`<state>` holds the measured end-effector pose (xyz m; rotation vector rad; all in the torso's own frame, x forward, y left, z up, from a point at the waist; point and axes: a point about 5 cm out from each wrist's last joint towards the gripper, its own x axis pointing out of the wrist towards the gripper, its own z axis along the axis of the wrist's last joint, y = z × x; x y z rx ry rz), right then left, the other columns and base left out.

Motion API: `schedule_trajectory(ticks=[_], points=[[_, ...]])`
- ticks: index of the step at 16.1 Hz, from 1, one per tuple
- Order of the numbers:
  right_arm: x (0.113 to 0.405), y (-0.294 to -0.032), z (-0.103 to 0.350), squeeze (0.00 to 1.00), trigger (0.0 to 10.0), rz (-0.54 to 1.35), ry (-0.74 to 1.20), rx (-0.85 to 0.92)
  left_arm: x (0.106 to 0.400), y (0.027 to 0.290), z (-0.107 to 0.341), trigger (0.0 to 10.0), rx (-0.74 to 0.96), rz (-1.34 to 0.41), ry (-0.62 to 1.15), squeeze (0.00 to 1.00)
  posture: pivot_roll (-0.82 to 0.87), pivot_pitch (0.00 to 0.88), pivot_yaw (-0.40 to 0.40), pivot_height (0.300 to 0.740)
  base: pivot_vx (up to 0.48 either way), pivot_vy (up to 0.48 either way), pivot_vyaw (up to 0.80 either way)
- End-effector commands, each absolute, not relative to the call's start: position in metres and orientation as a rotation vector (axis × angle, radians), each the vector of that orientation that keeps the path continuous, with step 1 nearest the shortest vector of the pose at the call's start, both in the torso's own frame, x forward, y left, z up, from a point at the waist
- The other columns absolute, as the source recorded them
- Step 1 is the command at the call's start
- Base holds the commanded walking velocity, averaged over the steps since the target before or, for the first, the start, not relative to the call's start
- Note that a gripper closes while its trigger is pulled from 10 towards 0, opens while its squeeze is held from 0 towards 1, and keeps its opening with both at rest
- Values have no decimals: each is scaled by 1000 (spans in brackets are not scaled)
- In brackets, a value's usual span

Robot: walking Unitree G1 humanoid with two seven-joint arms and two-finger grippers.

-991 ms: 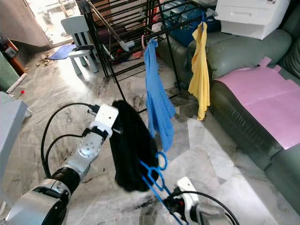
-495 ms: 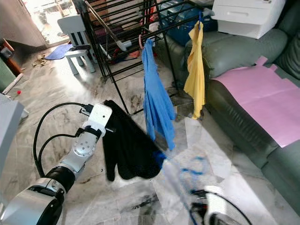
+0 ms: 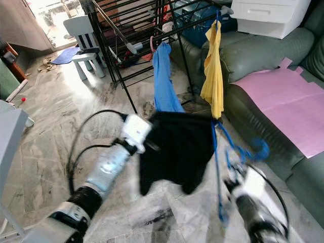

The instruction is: Hang hanger

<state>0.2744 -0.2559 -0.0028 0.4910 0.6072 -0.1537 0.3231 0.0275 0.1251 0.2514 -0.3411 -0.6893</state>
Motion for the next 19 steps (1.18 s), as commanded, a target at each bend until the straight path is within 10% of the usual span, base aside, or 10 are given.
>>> schedule_trajectory(ticks=[1,12,19], points=[[273,-246,-8,0,10000,-113,638,509,322,31,130,10000,288,-697,-396,0,-180,37,161,740,0,0,0],[216,-234,-16,0,10000,621,816,-199,334,57,95,10000,989,-796,-284,0,-194,58,195,740,0,0,0],[208,-222,7,0,10000,840,762,-229,325,67,75,10000,1213,-894,-294,0,-185,59,205,740,0,0,0]])
